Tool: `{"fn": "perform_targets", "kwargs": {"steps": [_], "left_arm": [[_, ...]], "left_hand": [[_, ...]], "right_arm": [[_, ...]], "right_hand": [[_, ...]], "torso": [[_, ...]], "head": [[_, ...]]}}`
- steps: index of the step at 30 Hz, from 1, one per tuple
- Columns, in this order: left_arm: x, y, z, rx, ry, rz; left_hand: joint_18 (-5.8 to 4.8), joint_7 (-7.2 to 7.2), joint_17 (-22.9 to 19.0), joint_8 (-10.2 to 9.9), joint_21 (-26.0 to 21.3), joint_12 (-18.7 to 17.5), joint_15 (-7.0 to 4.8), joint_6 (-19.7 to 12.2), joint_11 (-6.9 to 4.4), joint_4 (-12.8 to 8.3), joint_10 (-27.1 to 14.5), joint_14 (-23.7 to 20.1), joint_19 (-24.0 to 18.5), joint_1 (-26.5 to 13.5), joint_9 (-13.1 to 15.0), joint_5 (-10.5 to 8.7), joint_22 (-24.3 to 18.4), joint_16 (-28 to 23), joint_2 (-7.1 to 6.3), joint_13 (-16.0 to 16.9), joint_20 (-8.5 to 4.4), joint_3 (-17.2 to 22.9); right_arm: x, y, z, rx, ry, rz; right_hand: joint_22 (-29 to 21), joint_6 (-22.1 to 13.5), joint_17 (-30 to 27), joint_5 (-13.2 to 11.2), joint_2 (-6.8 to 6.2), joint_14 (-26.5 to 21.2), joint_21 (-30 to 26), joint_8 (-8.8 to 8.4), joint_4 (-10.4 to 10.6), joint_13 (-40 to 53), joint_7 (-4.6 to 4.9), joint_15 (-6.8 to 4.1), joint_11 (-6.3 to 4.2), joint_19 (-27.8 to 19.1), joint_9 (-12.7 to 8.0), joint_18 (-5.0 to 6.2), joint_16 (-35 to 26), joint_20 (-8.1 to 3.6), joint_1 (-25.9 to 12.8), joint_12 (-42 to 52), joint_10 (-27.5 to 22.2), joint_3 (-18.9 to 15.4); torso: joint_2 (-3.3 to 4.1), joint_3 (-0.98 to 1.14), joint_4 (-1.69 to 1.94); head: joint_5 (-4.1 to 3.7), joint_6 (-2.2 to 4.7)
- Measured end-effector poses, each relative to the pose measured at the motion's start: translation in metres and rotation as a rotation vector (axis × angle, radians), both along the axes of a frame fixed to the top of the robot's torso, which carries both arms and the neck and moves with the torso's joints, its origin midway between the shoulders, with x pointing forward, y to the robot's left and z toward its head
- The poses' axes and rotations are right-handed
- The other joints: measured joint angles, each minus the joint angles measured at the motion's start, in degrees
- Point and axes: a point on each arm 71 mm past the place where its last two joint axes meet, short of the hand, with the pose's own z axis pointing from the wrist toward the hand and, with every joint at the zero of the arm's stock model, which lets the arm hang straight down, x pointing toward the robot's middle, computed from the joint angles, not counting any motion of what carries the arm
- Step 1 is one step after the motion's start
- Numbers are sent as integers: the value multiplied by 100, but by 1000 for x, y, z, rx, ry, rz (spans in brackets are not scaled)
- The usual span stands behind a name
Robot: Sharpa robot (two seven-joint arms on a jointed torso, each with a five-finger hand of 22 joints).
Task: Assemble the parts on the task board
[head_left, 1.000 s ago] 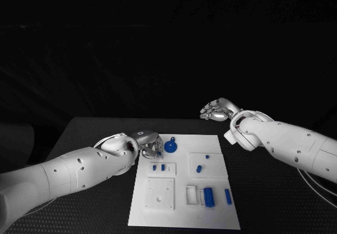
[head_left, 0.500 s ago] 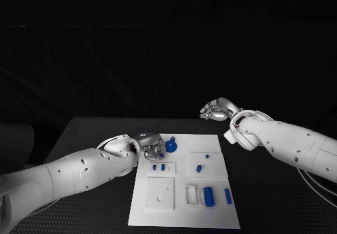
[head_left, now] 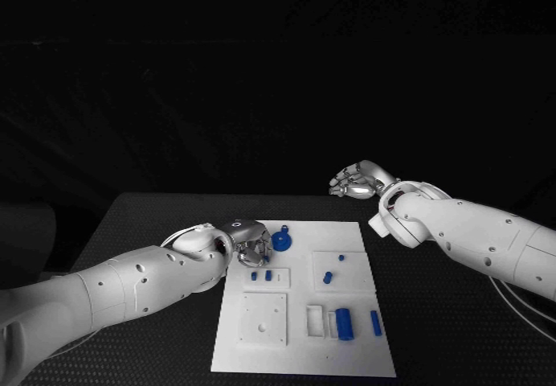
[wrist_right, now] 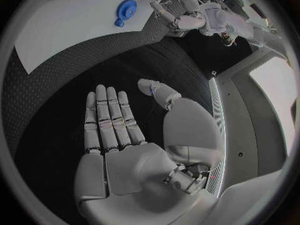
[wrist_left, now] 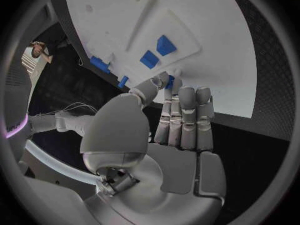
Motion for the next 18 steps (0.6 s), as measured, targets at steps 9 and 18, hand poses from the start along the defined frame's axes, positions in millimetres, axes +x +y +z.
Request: {"fn": "perform_targets", "kwargs": {"steps": [9,18], "left_arm": [[2,3,-1,6,-2,7],[2,6,-2,12,-4,11]], "left_hand": [[-6,3,0,-16,0,0,1,-17,0,1,-1,0,0,8,-1,-8,-1,0,8,0,0,-2],[-22,1,0,1,0,-28,2,-20,0,-16,-2,0,0,23,-3,4,-2,0,9,-9,1,14]], "right_arm": [[0,0,0,0,0,-1],[0,-1,0,0,0,-1]], "right_hand": [[-1,0,0,0,0,0,0,0,0,0,0,0,0,0,-5,0,0,0,0,0,0,0],[4,0,0,0,0,0,0,21,0,0,0,0,0,0,-5,0,0,0,0,0,0,0]], "torso": [[-1,-2,-2],[-1,-3,0]], "head": [[0,-1],[-3,-4]]}}
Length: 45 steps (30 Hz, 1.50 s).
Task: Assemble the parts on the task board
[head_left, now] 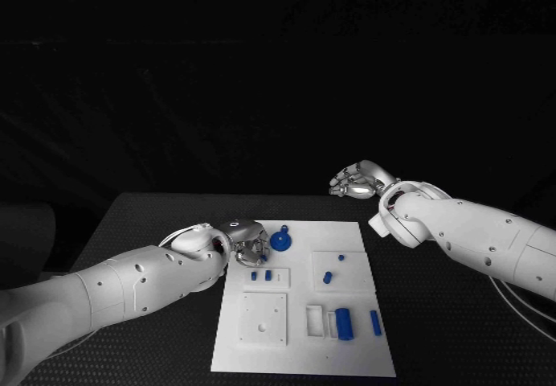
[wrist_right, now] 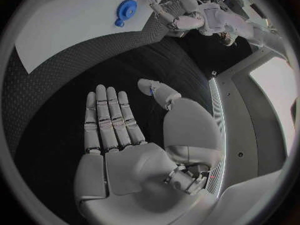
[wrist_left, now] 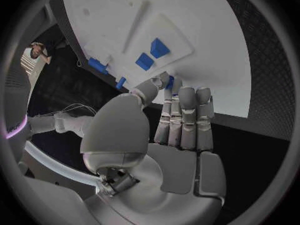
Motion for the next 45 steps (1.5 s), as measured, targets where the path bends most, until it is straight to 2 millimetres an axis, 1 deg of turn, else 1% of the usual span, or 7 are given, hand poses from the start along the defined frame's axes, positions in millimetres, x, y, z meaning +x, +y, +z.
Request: {"fn": "perform_targets", "kwargs": {"steps": [2,14,18,27,33,40,45], "left_arm": [[0,0,0,0,-1,0],[0,-2,-1,6,-1,-4],[0,-4,-2,10,0,-7],[1,-6,-3,22,-1,-10],[1,-7,-3,35,-4,-15],[1,-7,-3,47,-7,-22],[0,-7,-3,49,-9,-25]], "left_hand": [[-21,-2,0,0,0,0,0,-2,0,0,0,0,0,0,0,0,0,0,0,2,0,0],[-33,-3,0,-3,0,-6,15,26,0,1,-1,-2,0,15,-7,-2,-1,0,-3,5,0,1],[-46,-3,0,-23,0,-6,-2,26,0,-4,-2,-20,0,21,-7,-3,-1,0,-10,11,0,22],[8,-2,-1,-1,0,-5,-1,24,22,-5,20,-21,-9,13,-6,-3,-2,0,-2,20,10,23],[11,-6,0,0,0,0,0,24,-9,-5,54,-21,-8,-2,-2,-3,3,0,12,16,10,23],[10,-23,1,-1,0,0,-19,44,-3,-20,63,-1,-8,-3,-1,21,2,0,12,18,11,37],[10,-39,7,-9,0,0,-23,60,-21,-20,82,5,0,-4,-1,21,2,0,11,11,19,36]], "right_arm": [[0,0,0,0,0,0],[0,0,0,0,0,0],[0,0,0,0,0,1],[0,0,0,0,0,0],[0,0,0,0,0,0],[0,-1,0,0,0,0],[0,-1,0,0,0,-1]], "right_hand": [[0,0,0,0,0,0,0,0,0,0,0,0,0,0,0,0,0,0,0,0,0,0],[5,0,0,0,0,0,0,0,0,0,0,0,0,0,1,0,0,0,0,0,0,0],[5,0,0,0,0,0,0,0,0,0,0,0,0,0,1,0,0,0,0,0,0,0],[5,0,0,0,0,0,0,0,0,0,0,0,0,0,-3,0,0,0,0,0,0,0],[10,0,0,0,0,0,0,0,0,0,0,0,0,0,-4,0,0,0,0,0,0,0],[10,0,0,0,0,0,0,0,0,0,0,0,0,0,-4,0,0,0,0,0,0,0],[10,0,0,0,0,0,0,0,0,0,0,0,0,0,-4,0,0,0,0,0,0,0]], "torso": [[0,0,0],[-1,1,-1],[-1,3,-3],[-1,5,-6],[-1,5,-6],[-1,5,-4],[-1,4,-3]], "head": [[0,1],[-1,-7],[-3,-4],[-1,-10],[-12,-17],[-16,-27],[-21,-37]]}}
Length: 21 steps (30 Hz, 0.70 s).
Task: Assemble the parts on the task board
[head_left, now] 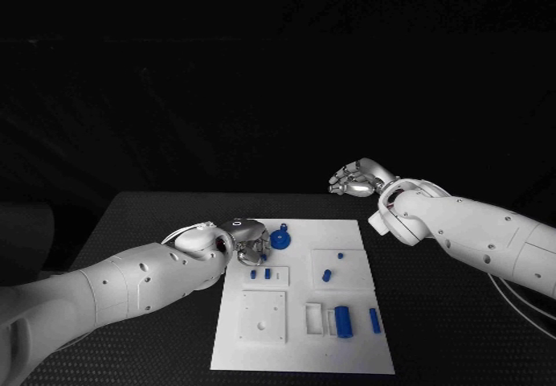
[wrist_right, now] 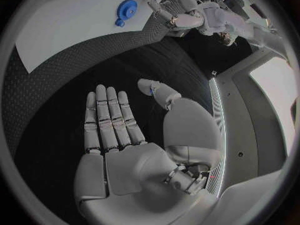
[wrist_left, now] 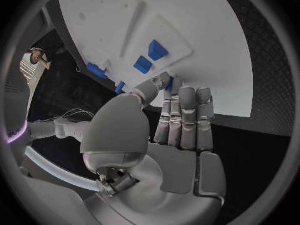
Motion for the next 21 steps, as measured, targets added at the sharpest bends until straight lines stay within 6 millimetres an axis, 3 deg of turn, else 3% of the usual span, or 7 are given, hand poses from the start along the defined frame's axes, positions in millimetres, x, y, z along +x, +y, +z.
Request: {"fn": "perform_targets", "kwargs": {"steps": [7,9,14,21], "left_arm": [[-1,1,0,-8,-7,2],[-1,1,-1,-11,-8,3],[-3,3,-4,-15,-2,8],[-4,4,-7,-14,6,14]], "left_hand": [[-2,19,0,8,0,-66,1,-19,0,-19,1,1,0,-6,-32,0,0,-24,-6,3,0,19],[-5,145,0,-81,0,-106,12,-174,16,-41,-16,-21,-3,-7,-44,-1,-1,-41,-7,-8,-3,40],[-31,217,8,-247,0,-173,23,-448,95,-73,-93,-87,-33,58,-132,24,-1,-42,-68,-14,-12,41],[-30,205,26,-393,0,-221,31,-774,104,-73,-102,-114,-33,55,-220,0,-2,-42,-171,-32,-12,41]], "right_arm": [[0,0,0,0,0,0],[0,0,0,0,0,0],[0,0,0,0,0,-1],[0,-1,0,0,0,-1]], "right_hand": [[2,0,0,0,0,0,-23,0,0,0,0,0,0,0,0,0,0,0,0,0,0,0],[5,0,0,0,0,0,-23,0,0,0,0,0,0,0,0,0,0,0,0,0,0,0],[5,0,0,0,0,0,-23,0,0,0,0,0,0,0,0,0,0,0,0,0,0,0],[5,0,0,0,0,0,-23,0,0,0,0,0,0,0,-2,0,0,0,0,0,0,0]], "torso": [[0,-5,5],[0,-5,5],[0,-8,5],[-1,-4,4]], "head": [[0,2],[-1,5],[-4,7],[-3,5]]}}
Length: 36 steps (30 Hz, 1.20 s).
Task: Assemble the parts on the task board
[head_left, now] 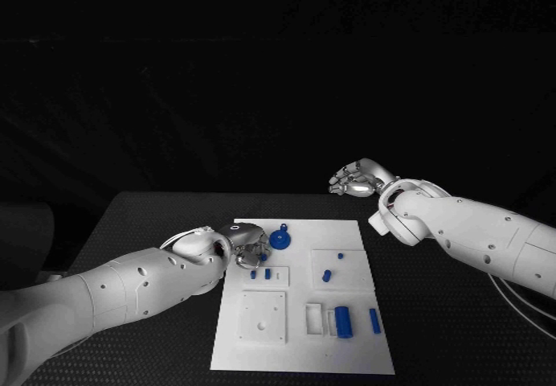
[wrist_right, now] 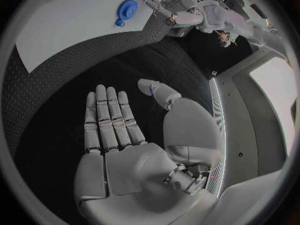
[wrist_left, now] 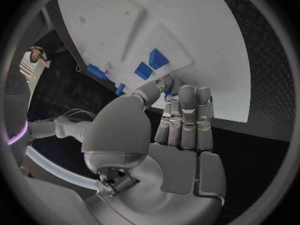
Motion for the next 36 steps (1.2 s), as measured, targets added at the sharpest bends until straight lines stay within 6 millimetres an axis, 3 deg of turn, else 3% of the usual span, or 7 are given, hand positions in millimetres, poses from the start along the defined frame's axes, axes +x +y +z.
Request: {"fn": "perform_targets", "kwargs": {"steps": [18,25,29,34,36], "left_arm": [[1,4,0,2,0,15],[2,15,1,3,-11,38],[4,24,1,4,-17,56],[8,35,5,-2,-29,89],[10,41,8,-12,-35,107]], "left_hand": [[-2,-55,23,-64,0,-1,-2,-194,-1,17,0,-2,0,23,-71,0,-1,-2,-68,22,0,-17],[-3,-111,29,-99,22,-5,3,-278,-2,17,0,-6,1,76,-101,0,-2,-1,-153,28,1,-17],[-13,-156,29,-104,22,-101,69,-338,54,17,-118,-74,-24,83,-125,0,2,-24,-218,17,-20,-16],[-23,-156,28,-104,22,-101,69,-338,63,17,-127,-74,-33,83,-125,0,3,-24,-218,14,-13,-16],[-17,-108,4,-104,22,-202,136,-386,108,0,-311,-141,-93,128,-139,0,3,-93,-264,-23,11,0]], "right_arm": [[0,-1,0,0,0,-1],[0,-2,0,-1,0,-3],[0,-3,0,-2,0,-5],[-1,-7,0,-4,1,-9],[-2,-9,0,-6,2,-8]], "right_hand": [[5,0,0,0,0,0,0,0,0,0,0,0,0,0,-2,-1,0,0,0,0,0,0],[5,0,0,0,0,0,0,0,0,0,0,0,0,0,-2,0,0,0,0,0,0,0],[7,0,0,0,0,0,0,0,0,0,0,0,0,0,-2,0,0,0,0,0,0,0],[10,0,0,0,0,0,0,0,0,0,0,0,0,0,-2,0,0,0,0,0,0,0],[24,0,0,-42,-30,0,0,0,-57,0,0,0,0,0,-8,0,0,0,52,0,0,57]], "torso": [[1,3,-2],[1,-2,-1],[1,-2,-1],[0,-2,3],[0,-1,3]], "head": [[0,5],[-9,17],[-13,23],[-14,31],[-14,36]]}}
